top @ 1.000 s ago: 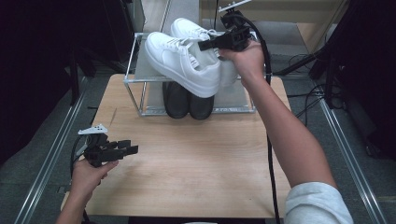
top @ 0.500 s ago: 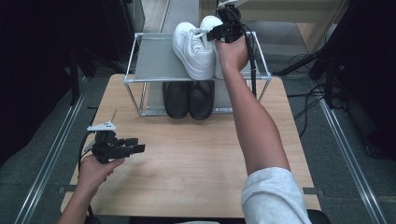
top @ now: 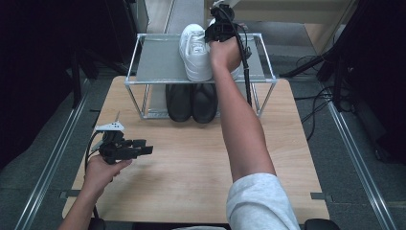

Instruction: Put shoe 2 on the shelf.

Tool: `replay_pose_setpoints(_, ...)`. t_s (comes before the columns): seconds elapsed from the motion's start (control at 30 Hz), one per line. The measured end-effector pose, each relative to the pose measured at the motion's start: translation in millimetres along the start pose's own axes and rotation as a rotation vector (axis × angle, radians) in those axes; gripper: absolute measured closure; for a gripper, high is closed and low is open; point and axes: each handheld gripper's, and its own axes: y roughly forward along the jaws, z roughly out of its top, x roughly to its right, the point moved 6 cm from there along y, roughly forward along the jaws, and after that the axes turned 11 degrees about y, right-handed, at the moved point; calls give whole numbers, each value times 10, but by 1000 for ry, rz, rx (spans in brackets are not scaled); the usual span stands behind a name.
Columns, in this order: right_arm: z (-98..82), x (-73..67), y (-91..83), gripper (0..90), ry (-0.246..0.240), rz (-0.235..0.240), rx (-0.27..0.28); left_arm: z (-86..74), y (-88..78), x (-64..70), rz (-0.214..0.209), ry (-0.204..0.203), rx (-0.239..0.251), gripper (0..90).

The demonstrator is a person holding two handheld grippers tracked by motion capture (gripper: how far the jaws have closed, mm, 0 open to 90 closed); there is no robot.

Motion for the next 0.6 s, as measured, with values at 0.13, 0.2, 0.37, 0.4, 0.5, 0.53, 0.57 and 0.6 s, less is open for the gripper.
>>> replay_pose_setpoints(0.13,-9,57,1,612,12,34,-15,-3,4,4,2,1,-3,441)
replay_pose_setpoints(0.2,-31,70,1,601,8,56,-10,-2,12,1,5,4,-4,440)
replay_pose_setpoints(0.37,-63,69,-13,539,-27,52,-9,-18,23,6,6,7,-15,437)
replay_pose_setpoints(0.4,-70,74,-18,530,-23,61,-13,-20,25,10,4,4,-13,437)
replay_pose_setpoints(0.5,-79,84,-52,514,-34,70,-13,-24,27,18,4,11,-18,435)
replay_pose_setpoints(0.53,-80,87,-75,513,-41,71,-7,-24,30,26,2,8,-17,434)
replay_pose_setpoints(0.57,-82,86,-98,504,-44,75,-6,-23,32,29,4,9,-18,433)
replay_pose_setpoints(0.6,-82,87,-122,497,-46,83,-7,-22,32,31,5,12,-18,433)
